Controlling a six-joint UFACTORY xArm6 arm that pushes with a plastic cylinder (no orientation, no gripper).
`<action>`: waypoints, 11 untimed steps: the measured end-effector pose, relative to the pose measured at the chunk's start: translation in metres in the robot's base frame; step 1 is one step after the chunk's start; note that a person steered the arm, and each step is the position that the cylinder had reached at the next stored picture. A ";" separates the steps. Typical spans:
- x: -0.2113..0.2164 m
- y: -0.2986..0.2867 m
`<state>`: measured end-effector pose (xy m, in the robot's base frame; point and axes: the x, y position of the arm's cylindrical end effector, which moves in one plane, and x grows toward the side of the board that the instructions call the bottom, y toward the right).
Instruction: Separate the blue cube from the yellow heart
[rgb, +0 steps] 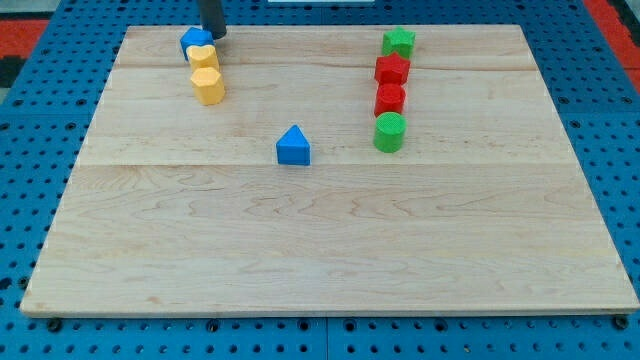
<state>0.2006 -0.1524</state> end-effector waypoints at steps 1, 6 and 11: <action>-0.003 -0.059; 0.036 -0.038; 0.056 -0.051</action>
